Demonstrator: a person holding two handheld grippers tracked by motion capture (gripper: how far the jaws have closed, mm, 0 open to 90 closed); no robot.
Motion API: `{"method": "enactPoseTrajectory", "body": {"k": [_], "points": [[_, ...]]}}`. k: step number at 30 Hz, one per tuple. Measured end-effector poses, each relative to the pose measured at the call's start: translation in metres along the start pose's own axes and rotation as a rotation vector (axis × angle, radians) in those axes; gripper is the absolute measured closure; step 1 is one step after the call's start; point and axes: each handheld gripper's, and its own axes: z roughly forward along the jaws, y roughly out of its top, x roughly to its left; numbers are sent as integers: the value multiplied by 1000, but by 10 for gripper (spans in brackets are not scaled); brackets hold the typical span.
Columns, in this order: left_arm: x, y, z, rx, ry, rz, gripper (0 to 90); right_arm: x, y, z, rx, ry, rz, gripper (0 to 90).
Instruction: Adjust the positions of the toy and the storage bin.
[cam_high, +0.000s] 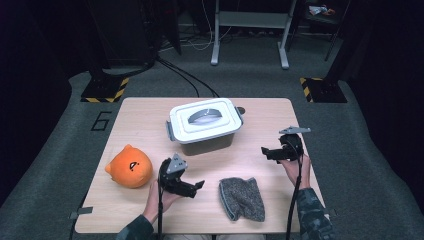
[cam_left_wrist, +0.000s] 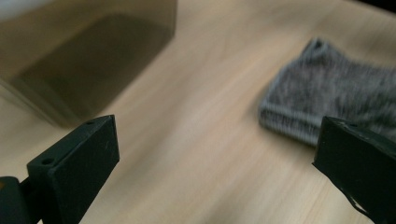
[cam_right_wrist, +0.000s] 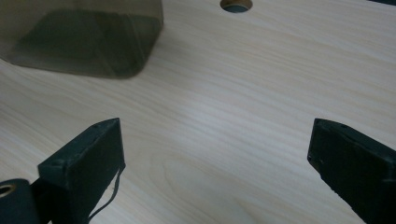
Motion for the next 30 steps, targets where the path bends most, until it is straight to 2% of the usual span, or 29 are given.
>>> {"method": "enactPoseTrajectory", "body": {"k": [2,5,10,11,12,14,16,18,20,23,24,30], "points": [[-3,-17,7,22,7,-9,0,1,7,3,-4,7,-4,32],[-2,-33,12,39,29,-14,0,3,18,9,-5,21,-11,37],[7,-51,15,65,75,-26,0,4,38,20,-16,58,-9,69],[8,-52,15,72,83,-15,0,4,43,23,-20,57,-5,93],[8,-55,16,69,89,-22,0,4,46,24,-19,62,-5,125],[9,-55,17,86,91,-14,0,5,55,31,-25,71,-6,151],[8,-55,18,88,96,-8,0,6,63,36,-17,69,-9,213],[9,-54,20,126,89,5,0,5,73,41,-26,77,-5,269],[10,-54,21,136,83,-3,0,4,81,45,-31,84,-10,307],[11,-54,21,140,70,-14,0,3,91,52,-32,96,10,379],[11,-54,21,140,66,-10,0,3,94,54,-37,97,6,423],[11,-54,22,140,58,-4,1,5,105,66,-29,122,6,533]]}}
